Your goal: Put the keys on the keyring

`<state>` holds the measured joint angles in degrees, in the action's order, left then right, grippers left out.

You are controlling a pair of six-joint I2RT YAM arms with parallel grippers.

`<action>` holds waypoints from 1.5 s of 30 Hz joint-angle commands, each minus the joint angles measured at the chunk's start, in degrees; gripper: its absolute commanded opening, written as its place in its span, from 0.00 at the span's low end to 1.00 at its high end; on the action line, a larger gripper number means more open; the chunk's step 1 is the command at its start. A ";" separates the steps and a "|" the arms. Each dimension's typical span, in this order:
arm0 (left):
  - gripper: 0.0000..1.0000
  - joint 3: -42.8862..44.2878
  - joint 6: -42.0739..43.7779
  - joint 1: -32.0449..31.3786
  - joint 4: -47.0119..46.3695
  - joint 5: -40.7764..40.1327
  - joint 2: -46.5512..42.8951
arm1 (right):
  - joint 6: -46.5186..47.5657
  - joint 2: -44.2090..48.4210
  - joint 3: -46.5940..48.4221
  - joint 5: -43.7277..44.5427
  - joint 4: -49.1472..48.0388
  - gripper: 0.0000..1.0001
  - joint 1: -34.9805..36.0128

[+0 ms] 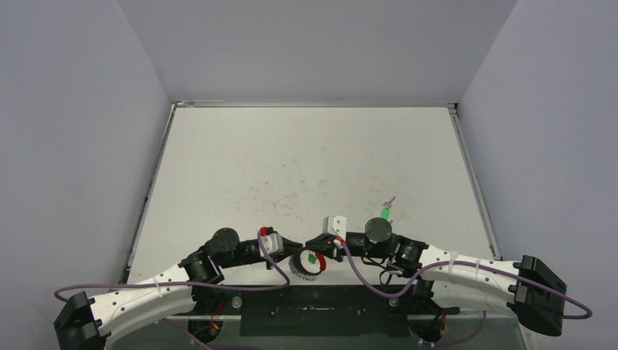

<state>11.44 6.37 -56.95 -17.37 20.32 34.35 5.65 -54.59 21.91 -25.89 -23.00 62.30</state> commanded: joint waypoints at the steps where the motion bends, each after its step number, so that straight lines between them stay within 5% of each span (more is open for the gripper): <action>1: 0.00 3.24 0.75 -0.27 -3.72 1.63 -0.25 | -0.11 0.01 1.10 -1.39 -4.45 0.00 -0.13; 6: 0.02 3.24 0.38 -0.27 -3.68 1.55 -0.94 | -0.24 0.18 0.90 -1.21 -4.58 0.00 -0.10; 10: 0.20 3.16 0.22 -0.29 -4.02 1.22 -0.56 | -0.34 0.35 0.94 -1.27 -4.57 0.00 -0.14; 15: 0.26 3.15 0.17 -0.27 -4.69 1.04 0.97 | -0.21 0.54 0.93 -1.27 -4.35 0.00 -0.10; 22: 0.25 2.98 1.12 -0.27 -4.29 0.99 2.87 | -0.09 0.71 0.93 -1.11 -4.24 0.00 -0.15; 35: 0.00 3.67 3.24 -0.27 -0.29 0.51 2.87 | 0.06 0.80 0.85 -1.10 -4.16 0.00 -0.15; 45: 0.00 4.84 3.64 -0.27 2.59 -0.58 1.93 | -0.08 1.00 0.68 -0.69 -4.11 0.00 -0.14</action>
<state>13.19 8.64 -57.04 -16.19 21.08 36.91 5.93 -54.59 21.82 -25.93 -22.00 62.00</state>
